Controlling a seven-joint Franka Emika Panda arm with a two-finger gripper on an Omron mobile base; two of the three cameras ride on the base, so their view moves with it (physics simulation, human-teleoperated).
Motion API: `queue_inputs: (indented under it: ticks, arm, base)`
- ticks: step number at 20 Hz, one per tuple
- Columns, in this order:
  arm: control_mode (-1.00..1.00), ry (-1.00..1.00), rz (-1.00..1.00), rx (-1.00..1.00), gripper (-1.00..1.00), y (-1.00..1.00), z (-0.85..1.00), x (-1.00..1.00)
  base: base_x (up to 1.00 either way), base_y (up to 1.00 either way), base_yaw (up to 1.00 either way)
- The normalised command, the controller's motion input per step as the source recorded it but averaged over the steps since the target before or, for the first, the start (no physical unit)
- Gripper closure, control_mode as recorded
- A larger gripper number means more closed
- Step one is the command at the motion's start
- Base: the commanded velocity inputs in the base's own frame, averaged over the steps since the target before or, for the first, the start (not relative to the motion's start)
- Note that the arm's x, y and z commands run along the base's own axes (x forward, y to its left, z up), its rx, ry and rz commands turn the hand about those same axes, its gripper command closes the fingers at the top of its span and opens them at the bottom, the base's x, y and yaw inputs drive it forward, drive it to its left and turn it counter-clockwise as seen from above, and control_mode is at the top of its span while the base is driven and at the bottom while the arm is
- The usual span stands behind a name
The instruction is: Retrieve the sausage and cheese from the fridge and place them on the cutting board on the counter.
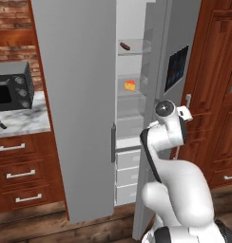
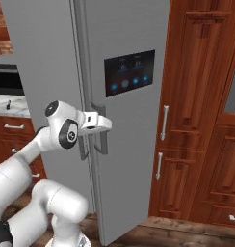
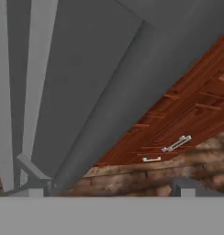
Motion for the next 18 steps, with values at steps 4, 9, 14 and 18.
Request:
queue_inputs:
  ticks: [4,9,14,18]
  arm:
    - [-1.0,0.54,-0.19,0.0,-1.0,0.1,0.07,-0.56]
    - [-1.0,0.27,-0.04,0.0,-1.0,0.63,0.01,-0.4]
    - [-1.0,-0.04,0.04,-0.03,-1.0,0.89,-0.09,0.04]
    - [-1.0,-0.13,-0.24,0.04,-1.0,0.51,-0.11,0.51]
  base:
    - [0.0,0.0,0.0]
    - [0.0,0.0,0.0]
    - [0.0,0.0,0.0]
    - [0.0,0.0,0.0]
